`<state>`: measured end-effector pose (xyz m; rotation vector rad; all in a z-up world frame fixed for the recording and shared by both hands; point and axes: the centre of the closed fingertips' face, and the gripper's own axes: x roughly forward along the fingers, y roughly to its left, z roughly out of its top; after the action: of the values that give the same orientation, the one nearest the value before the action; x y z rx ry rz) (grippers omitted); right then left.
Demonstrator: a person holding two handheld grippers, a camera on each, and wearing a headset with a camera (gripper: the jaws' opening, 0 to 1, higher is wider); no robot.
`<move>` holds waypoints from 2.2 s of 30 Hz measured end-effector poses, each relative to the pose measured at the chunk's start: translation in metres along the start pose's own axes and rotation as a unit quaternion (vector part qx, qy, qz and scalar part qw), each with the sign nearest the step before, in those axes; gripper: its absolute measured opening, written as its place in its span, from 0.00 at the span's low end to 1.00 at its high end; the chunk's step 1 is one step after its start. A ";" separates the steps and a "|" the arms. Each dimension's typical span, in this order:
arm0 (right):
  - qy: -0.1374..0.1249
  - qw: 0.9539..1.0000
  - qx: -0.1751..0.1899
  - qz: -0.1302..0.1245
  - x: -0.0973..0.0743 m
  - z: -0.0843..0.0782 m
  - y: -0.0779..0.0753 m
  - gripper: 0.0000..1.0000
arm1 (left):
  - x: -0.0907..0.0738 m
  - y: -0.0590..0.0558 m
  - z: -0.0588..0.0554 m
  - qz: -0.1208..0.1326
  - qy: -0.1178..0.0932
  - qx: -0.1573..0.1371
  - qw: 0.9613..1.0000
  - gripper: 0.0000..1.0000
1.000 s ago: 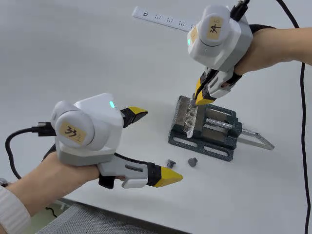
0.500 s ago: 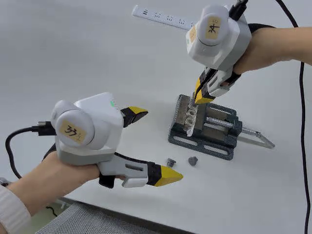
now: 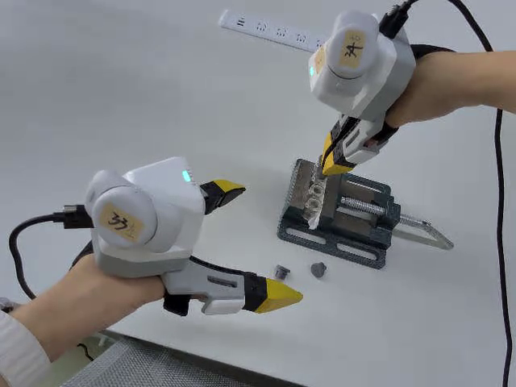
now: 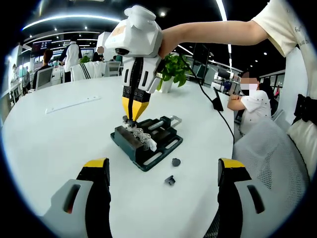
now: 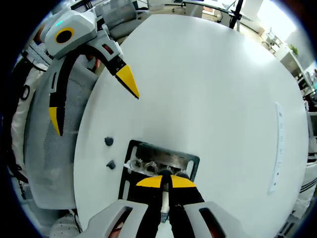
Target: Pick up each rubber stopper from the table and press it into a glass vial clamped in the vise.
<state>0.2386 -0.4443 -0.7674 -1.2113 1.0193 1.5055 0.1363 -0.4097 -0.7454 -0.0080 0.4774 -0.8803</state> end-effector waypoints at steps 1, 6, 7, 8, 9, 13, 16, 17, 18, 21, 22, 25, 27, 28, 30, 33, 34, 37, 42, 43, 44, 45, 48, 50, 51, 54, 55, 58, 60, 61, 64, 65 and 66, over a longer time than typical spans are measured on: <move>0.001 1.000 0.000 0.001 0.000 0.000 0.000 0.00 | 0.000 0.000 0.000 0.000 0.000 -0.001 1.000 0.89; 0.005 1.000 0.002 0.005 0.002 0.000 -0.002 0.00 | 0.000 0.002 -0.002 0.001 -0.001 -0.003 1.000 0.89; 0.005 1.000 0.000 0.005 0.002 0.000 -0.003 0.00 | 0.000 0.002 -0.002 0.001 -0.001 -0.003 1.000 0.89; 0.005 1.000 0.001 0.004 0.002 0.000 -0.003 0.00 | 0.000 0.003 -0.003 0.002 -0.001 -0.003 1.000 0.89; 0.006 1.000 0.003 0.002 0.002 -0.001 -0.002 0.00 | 0.000 0.004 -0.003 0.002 -0.001 -0.004 1.000 0.89; 0.008 1.000 0.001 0.001 0.002 -0.002 -0.001 0.00 | 0.000 0.005 -0.004 0.002 0.000 -0.007 1.000 0.89; 0.009 1.000 0.009 0.002 0.002 -0.003 -0.001 0.00 | 0.000 0.005 -0.004 0.002 0.001 -0.007 1.000 0.89; 0.010 1.000 0.010 0.000 0.002 -0.003 0.000 0.00 | 0.000 0.005 -0.004 0.002 0.001 -0.007 1.000 0.89; 0.009 1.000 0.010 -0.001 0.002 -0.003 0.000 0.00 | 0.000 0.006 -0.005 0.003 0.000 -0.008 1.000 0.89; 0.009 1.000 0.015 -0.003 0.002 -0.003 0.001 0.00 | 0.001 0.005 -0.003 0.004 -0.002 -0.011 1.000 0.89; 0.009 1.000 0.015 -0.004 0.002 -0.003 0.001 0.00 | 0.001 0.006 -0.004 0.003 -0.001 -0.011 1.000 0.89; 0.012 1.000 0.015 -0.005 0.002 -0.003 0.000 0.00 | 0.002 0.005 -0.004 0.002 -0.001 -0.011 1.000 0.89; 0.017 1.000 0.017 -0.005 0.002 -0.003 0.000 0.00 | 0.002 0.006 -0.004 0.003 -0.001 -0.011 1.000 0.89; 0.022 1.000 0.015 -0.006 0.002 -0.003 0.001 0.00 | 0.002 0.007 -0.004 0.003 -0.001 -0.011 1.000 0.89; 0.032 0.999 0.009 -0.010 0.002 -0.004 0.004 0.00 | 0.002 0.007 -0.004 0.004 -0.002 -0.013 1.000 0.89; 0.044 0.999 -0.001 -0.015 0.002 -0.004 0.003 0.00 | 0.002 0.008 -0.005 0.005 -0.001 -0.012 1.000 0.89; 0.046 0.999 -0.002 -0.015 0.002 -0.004 0.003 0.00 | 0.002 0.009 -0.005 0.005 -0.002 -0.013 1.000 0.89; 0.051 0.999 0.010 -0.013 0.002 -0.004 0.001 0.00 | 0.002 0.009 -0.005 0.005 -0.004 -0.014 1.000 0.89; 0.053 0.998 0.020 -0.010 0.003 -0.004 0.000 0.00 | 0.002 0.009 -0.005 0.006 -0.005 -0.015 1.000 0.89; 0.051 0.998 0.026 -0.011 0.003 -0.004 0.001 0.00 | 0.002 0.009 -0.005 0.005 -0.004 -0.015 1.000 0.89; 0.049 0.998 0.025 -0.010 0.003 -0.004 0.001 0.00 | 0.002 0.009 -0.005 0.005 -0.004 -0.014 1.000 0.89; 0.046 0.998 0.039 -0.008 0.002 -0.004 0.000 0.00 | 0.003 0.010 -0.005 0.006 -0.006 -0.014 1.000 0.89; 0.050 0.998 0.034 -0.011 0.002 -0.003 0.002 0.00 | 0.004 0.010 -0.007 0.005 -0.004 -0.015 1.000 0.89; 0.055 0.998 0.031 -0.013 0.003 -0.002 0.001 0.00 | 0.004 0.010 -0.007 0.004 -0.005 -0.016 1.000 0.89; 0.056 0.998 0.030 -0.013 0.003 -0.003 0.000 0.00 | 0.004 0.009 -0.006 0.004 -0.005 -0.017 1.000 0.89; 0.054 0.998 0.034 -0.012 0.002 -0.003 0.001 0.00 | 0.004 0.009 -0.006 0.004 -0.006 -0.018 1.000 0.89; 0.053 0.998 0.036 -0.012 0.002 -0.003 0.001 0.00 | 0.004 0.009 -0.006 0.006 -0.006 -0.017 1.000 0.89; 0.055 0.998 0.034 -0.016 0.003 -0.003 0.002 0.00 | 0.004 0.009 -0.007 0.005 -0.005 -0.017 1.000 0.89; 0.056 0.998 0.028 -0.022 0.004 -0.003 0.003 0.00 | 0.004 0.010 -0.006 0.006 -0.008 -0.018 1.000 0.89; 0.056 0.998 0.028 -0.023 0.004 -0.003 0.003 0.00 | 0.004 0.009 -0.006 0.006 -0.009 -0.020 1.000 0.89; 0.056 0.998 0.026 -0.029 0.004 -0.003 0.001 0.00 | 0.004 0.009 -0.007 0.006 -0.006 -0.019 1.000 0.89; 0.056 0.998 0.029 -0.031 0.004 -0.003 0.002 0.00 | 0.004 0.009 -0.007 0.007 -0.007 -0.019 1.000 0.89; 0.056 0.998 0.027 -0.032 0.004 -0.003 0.002 0.00 | 0.004 0.009 -0.007 0.006 -0.007 -0.020 1.000 0.89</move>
<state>0.2371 -0.4467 -0.7719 -1.2900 1.0774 1.3644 0.1422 -0.4055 -0.7550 -0.0471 0.4814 -0.8581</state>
